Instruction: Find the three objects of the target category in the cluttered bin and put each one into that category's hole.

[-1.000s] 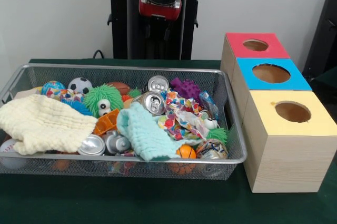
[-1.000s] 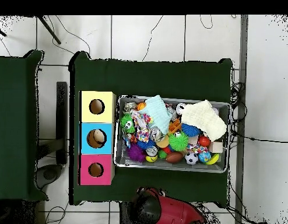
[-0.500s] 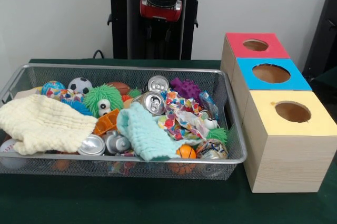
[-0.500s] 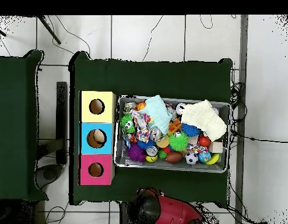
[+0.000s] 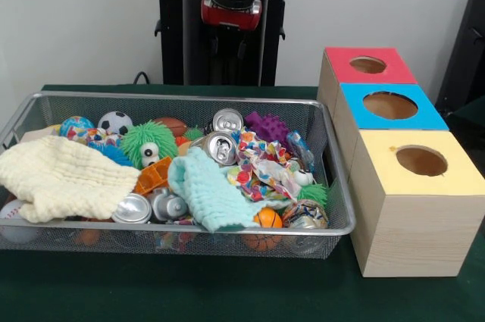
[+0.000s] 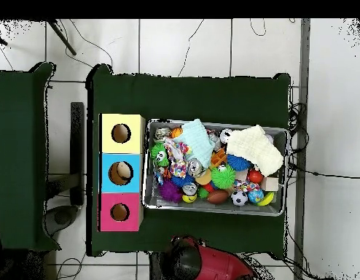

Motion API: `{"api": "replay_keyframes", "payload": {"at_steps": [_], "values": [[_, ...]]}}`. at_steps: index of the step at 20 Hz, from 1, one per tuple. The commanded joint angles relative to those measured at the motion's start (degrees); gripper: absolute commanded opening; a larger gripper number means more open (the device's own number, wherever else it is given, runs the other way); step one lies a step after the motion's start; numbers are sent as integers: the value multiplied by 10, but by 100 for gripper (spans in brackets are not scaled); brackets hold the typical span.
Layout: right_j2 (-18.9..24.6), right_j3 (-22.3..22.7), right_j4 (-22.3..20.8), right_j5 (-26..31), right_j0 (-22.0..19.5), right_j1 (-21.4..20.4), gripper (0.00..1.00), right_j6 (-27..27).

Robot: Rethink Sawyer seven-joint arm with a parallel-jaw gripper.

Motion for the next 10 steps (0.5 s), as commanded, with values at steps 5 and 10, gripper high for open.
{"api": "replay_keyframes", "payload": {"at_steps": [5,10], "values": [[42,-14,2,-47,-50,-10,100,94],[40,-4,-6,-40,-60,-27,100,88]]}}
